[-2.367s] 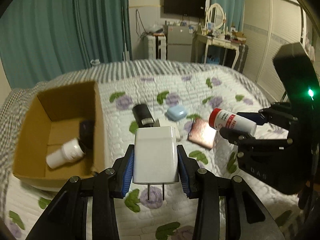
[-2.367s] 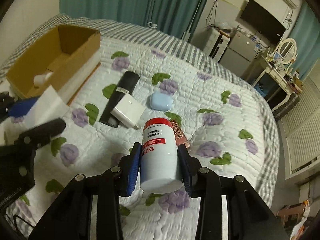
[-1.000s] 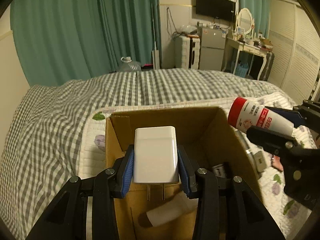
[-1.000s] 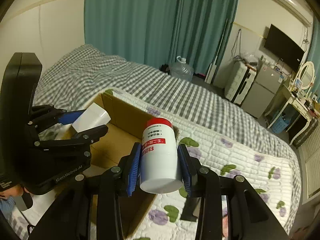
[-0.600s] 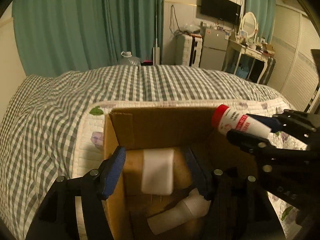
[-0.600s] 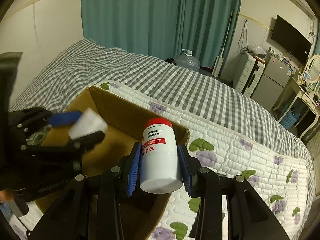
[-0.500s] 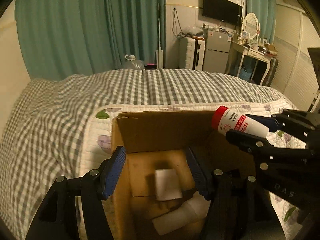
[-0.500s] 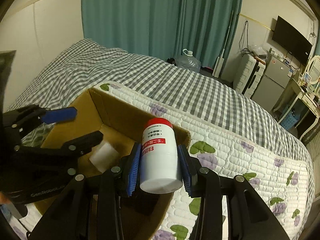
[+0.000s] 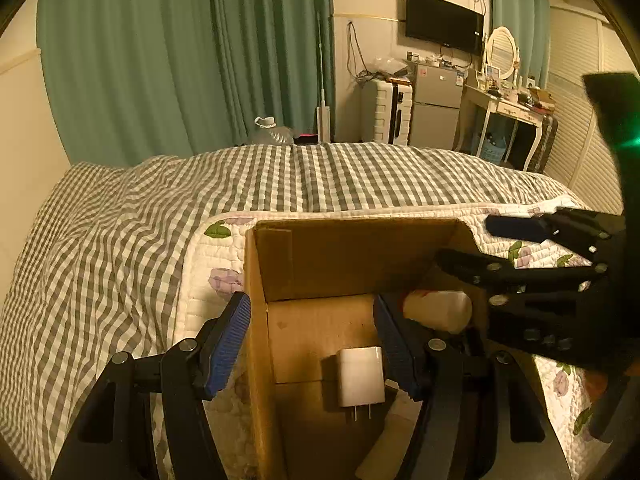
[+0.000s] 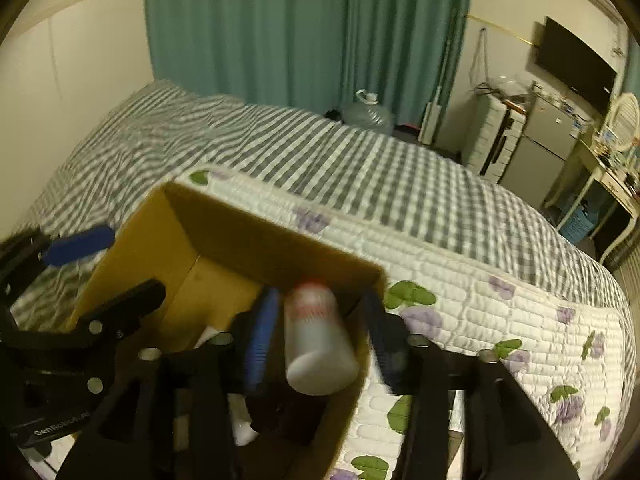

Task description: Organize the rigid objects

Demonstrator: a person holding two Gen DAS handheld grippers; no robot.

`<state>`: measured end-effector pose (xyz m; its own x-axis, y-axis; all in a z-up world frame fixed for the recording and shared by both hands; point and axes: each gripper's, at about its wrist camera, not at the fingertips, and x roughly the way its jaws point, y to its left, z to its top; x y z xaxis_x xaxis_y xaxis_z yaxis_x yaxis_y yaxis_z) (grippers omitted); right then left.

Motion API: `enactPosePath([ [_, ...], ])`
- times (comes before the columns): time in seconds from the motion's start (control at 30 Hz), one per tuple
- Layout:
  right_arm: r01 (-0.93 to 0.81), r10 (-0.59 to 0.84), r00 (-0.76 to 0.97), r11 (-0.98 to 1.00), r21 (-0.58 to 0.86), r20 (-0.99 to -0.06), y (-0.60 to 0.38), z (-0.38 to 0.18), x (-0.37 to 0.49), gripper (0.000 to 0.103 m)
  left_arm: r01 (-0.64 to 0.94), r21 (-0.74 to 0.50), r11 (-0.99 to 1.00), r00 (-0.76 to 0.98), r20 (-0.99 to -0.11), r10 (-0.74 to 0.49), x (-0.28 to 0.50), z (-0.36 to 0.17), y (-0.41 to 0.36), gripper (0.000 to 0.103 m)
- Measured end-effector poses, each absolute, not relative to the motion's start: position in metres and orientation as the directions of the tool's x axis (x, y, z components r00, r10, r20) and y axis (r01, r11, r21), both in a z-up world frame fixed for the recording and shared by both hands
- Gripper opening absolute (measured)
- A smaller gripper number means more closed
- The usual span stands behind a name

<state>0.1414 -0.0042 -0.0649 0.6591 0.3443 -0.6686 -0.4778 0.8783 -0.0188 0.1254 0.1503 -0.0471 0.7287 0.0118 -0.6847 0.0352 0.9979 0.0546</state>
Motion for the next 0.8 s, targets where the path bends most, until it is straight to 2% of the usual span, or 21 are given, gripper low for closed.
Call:
enactPosePath([
  [0.13,-0.457,0.326,0.692,0.889,-0.041,-0.645,-0.024,-0.049,0.131,0.063,0.032,0.086,0.996,0.728,-0.684,0.035,0.121,-0.041,0.139,0.069],
  [0.3,-0.398,0.279,0.746,0.915,-0.070,-0.605,-0.070,-0.025,0.111,0.084,0.058,0.085,0.995,0.733,-0.680,0.016,0.105,-0.024,0.109,0.070],
  [0.57,-0.275,0.173,0.806,0.957,-0.099,-0.566,-0.172,-0.001,0.079,0.092,0.124,0.110,0.986,0.754,-0.656,-0.022,0.086,-0.001,0.027,0.071],
  [0.8,-0.223,0.115,0.794,0.968,-0.111,-0.598,-0.243,-0.025,0.069,0.095,0.165,0.117,0.979,0.714,-0.699,-0.037,0.088,-0.021,-0.052,0.071],
])
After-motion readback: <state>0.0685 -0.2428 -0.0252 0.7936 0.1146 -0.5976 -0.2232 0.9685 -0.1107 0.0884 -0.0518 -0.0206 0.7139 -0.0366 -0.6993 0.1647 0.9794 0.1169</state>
